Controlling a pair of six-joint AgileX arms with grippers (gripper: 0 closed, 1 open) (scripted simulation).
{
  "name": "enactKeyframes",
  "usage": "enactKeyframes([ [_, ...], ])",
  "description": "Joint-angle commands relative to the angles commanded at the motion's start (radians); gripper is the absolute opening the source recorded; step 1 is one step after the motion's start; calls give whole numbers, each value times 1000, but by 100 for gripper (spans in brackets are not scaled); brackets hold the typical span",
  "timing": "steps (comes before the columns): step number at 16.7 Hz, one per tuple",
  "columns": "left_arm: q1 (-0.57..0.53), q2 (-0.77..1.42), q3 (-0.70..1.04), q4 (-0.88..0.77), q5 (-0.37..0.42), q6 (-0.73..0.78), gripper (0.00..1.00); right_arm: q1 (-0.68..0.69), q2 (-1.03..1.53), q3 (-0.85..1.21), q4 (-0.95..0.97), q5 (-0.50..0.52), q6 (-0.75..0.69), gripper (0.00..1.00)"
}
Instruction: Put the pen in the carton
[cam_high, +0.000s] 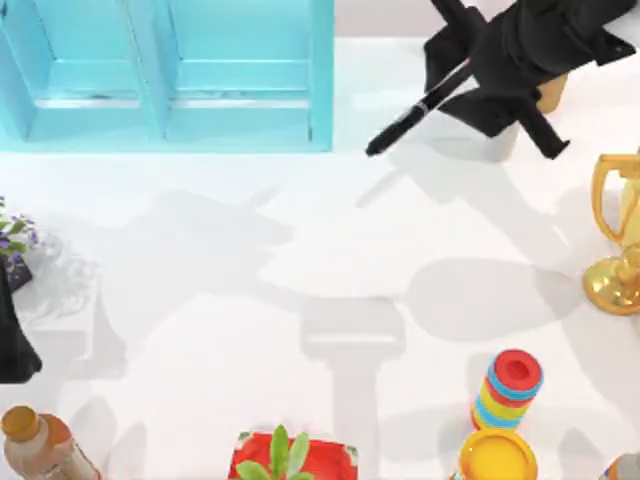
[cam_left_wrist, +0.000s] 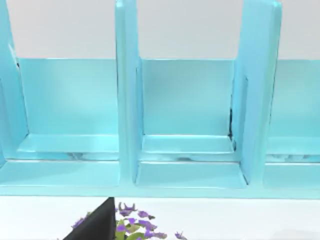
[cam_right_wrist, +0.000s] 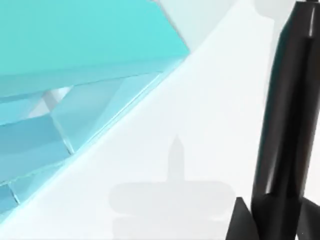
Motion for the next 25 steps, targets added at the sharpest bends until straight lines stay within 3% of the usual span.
enactKeyframes([
  [5, 0, 0, 0, 0, 0, 0, 100, -381, -138, -16, -26, -40, -174, 0],
  [10, 0, 0, 0, 0, 0, 0, 100, -835, -229, -180, -80, -103, -321, 0],
  [14, 0, 0, 0, 0, 0, 0, 100, -1105, -258, -337, -123, -154, -389, 0],
  [18, 0, 0, 0, 0, 0, 0, 100, -1217, -261, -428, -149, -182, -414, 0],
  [25, 0, 0, 0, 0, 0, 0, 100, -1193, -249, -452, -117, -162, -391, 0],
])
